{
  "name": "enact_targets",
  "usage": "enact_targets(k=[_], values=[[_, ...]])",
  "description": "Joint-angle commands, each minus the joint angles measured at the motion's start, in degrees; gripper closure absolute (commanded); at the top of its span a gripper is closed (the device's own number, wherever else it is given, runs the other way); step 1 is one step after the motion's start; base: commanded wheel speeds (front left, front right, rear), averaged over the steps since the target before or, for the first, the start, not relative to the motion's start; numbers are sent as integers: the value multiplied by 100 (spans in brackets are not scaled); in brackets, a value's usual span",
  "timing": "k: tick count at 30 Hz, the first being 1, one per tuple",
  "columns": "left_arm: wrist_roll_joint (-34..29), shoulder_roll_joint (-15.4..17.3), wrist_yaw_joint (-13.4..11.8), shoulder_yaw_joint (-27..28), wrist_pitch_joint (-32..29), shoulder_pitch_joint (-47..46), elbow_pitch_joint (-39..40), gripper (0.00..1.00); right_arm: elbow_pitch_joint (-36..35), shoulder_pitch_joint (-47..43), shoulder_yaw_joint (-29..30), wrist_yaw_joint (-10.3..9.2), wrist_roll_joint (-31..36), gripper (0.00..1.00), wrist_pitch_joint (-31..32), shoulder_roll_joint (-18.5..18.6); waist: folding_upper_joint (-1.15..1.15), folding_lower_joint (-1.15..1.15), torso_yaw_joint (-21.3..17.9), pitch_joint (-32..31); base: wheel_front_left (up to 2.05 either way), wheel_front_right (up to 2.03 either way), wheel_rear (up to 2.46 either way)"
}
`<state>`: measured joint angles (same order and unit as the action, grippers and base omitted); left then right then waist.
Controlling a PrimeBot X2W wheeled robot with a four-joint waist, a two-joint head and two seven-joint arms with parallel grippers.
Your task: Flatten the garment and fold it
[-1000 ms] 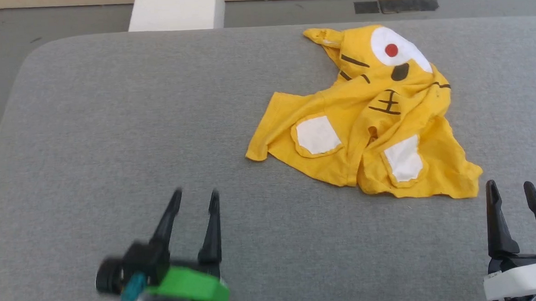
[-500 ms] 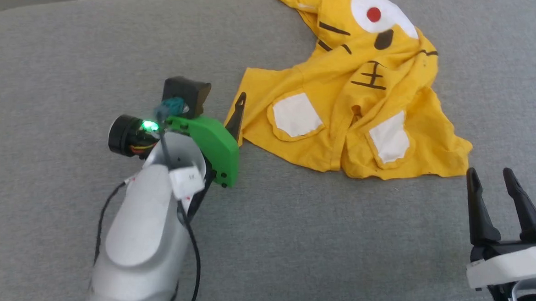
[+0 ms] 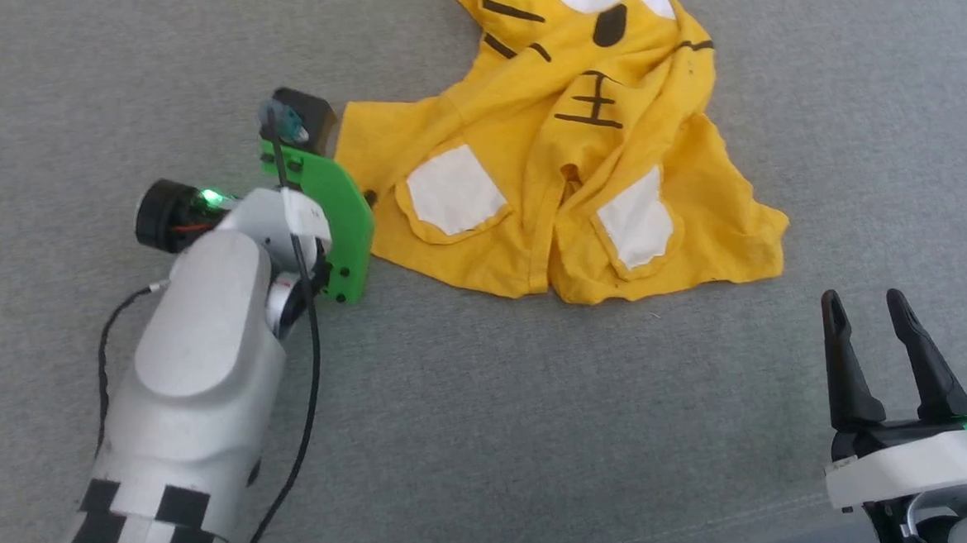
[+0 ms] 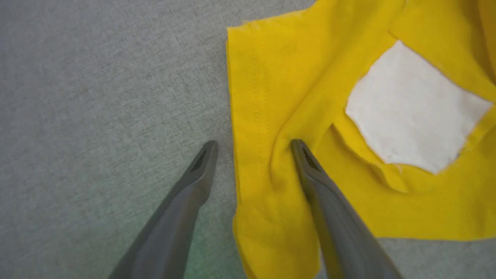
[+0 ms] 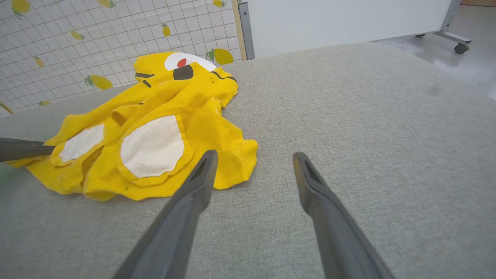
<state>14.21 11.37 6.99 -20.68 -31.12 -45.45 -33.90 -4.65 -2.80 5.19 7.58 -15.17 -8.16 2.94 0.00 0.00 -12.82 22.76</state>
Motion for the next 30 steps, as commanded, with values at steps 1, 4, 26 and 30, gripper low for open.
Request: enact_targets(k=[1, 4, 26, 30], values=[[60, 77, -39, -33, -170, 118, -238, 55, 17, 108, -2, -9, -44, 0, -58, -6, 0, 0, -169, 163, 0, 0, 0], [113, 53, -30, -72, -216, 160, -332, 100, 34, 97, 24, -9, -58, 0, -84, -6, 0, 0, -155, 177, 0, 0, 0], [2335, -355, -1066, 2470, 1622, 3800, 3421, 100, -86, -412, 79, -9, 36, 0, 319, -6, 0, 0, 1286, -1174, 0, 0, 0], [2521, -554, -1314, 2850, 1897, 4962, 4057, 100, -83, -486, 127, -9, 16, 0, 339, -6, 0, 0, 1418, -1195, 0, 0, 0]])
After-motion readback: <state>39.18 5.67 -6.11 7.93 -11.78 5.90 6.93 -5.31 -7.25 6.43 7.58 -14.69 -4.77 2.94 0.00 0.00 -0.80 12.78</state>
